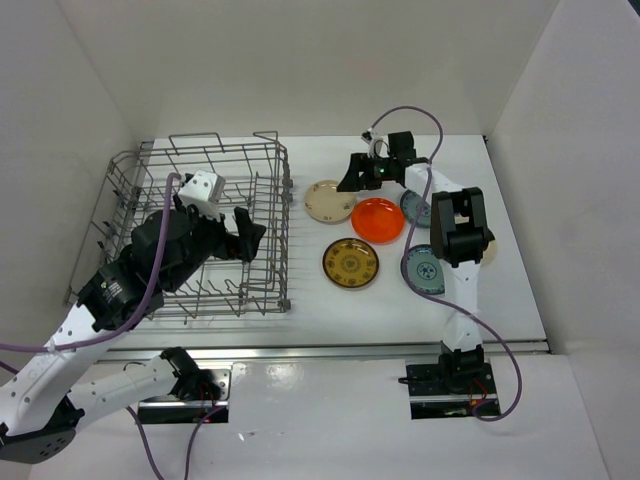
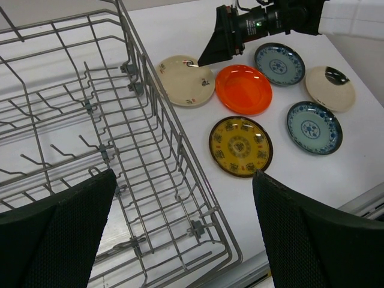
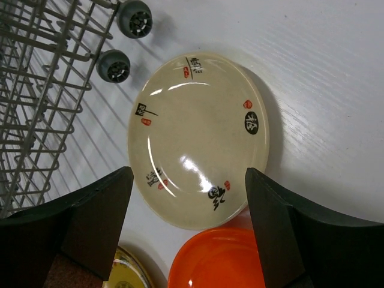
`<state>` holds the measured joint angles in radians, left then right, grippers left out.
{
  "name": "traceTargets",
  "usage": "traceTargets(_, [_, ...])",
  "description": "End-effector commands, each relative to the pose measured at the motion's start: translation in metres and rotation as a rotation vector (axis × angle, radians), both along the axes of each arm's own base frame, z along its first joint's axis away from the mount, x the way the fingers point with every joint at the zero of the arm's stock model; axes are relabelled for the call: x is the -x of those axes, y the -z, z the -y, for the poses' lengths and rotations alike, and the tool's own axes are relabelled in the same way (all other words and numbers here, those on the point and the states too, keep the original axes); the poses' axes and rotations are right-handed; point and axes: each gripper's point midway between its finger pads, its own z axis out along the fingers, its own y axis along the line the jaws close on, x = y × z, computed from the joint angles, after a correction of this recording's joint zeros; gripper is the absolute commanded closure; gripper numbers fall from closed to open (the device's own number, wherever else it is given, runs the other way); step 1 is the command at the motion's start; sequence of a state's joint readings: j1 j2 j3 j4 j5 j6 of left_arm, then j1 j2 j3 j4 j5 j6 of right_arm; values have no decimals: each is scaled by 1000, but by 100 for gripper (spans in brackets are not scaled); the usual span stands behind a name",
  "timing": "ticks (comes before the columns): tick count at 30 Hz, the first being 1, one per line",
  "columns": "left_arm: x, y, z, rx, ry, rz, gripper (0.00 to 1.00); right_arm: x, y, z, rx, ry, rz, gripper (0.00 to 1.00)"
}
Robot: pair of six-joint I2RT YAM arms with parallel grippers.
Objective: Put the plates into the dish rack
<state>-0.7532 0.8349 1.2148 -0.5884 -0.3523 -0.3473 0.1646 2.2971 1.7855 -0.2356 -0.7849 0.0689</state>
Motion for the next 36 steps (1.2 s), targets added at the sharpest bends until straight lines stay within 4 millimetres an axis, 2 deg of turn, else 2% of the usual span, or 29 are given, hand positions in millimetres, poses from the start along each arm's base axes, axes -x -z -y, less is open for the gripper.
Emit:
traceTargets(1, [5, -7, 5, 73, 24, 12, 0, -6, -9, -2, -18, -29, 14, 17])
traceTargets(4, [6, -2, 5, 76, 22, 3, 0, -6, -3, -2, -17, -29, 3, 17])
traceTargets(6, [6, -2, 5, 76, 22, 3, 0, -8, 2, 5, -1, -4, -4, 17])
traceTargets(9, [8, -4, 3, 83, 22, 10, 0, -13, -1, 6, 7, -2, 18, 17])
traceTargets(10, [7, 0, 4, 76, 22, 3, 0, -12, 5, 12, 11, 9, -4, 17])
traceTargets(12, [7, 0, 4, 76, 22, 3, 0, -10, 1, 10, -5, -8, -7, 17])
traceTargets(13, [7, 4, 4, 70, 22, -4, 0, -12, -6, 15, -16, -6, 3, 17])
traceTargets(15, [7, 4, 4, 70, 22, -4, 0, -5, -5, 15, -22, -12, -1, 17])
traceTargets(21, [6, 13, 4, 57, 21, -19, 0, -6, -8, 21, -12, 0, 15, 17])
traceTargets(23, [6, 13, 4, 57, 21, -19, 0, -2, 16, 22, -6, 1, -40, 17])
traceTargets(28, [6, 12, 3, 55, 12, -17, 0, 1, 39, 19, -17, -8, -101, 21])
traceTargets(29, [5, 12, 2, 53, 4, -15, 0, 0, 34, 18, -29, -9, -102, 21])
traceTargets(31, [5, 12, 2, 53, 4, -15, 0, 3, 45, 17, -33, -14, -126, 24])
traceTargets(32, [5, 14, 1, 47, 3, -22, 0, 1, 42, 17, -38, -10, -124, 24])
traceTargets(36, [5, 14, 0, 45, -6, -20, 0, 1, 50, 17, -35, -10, -144, 28])
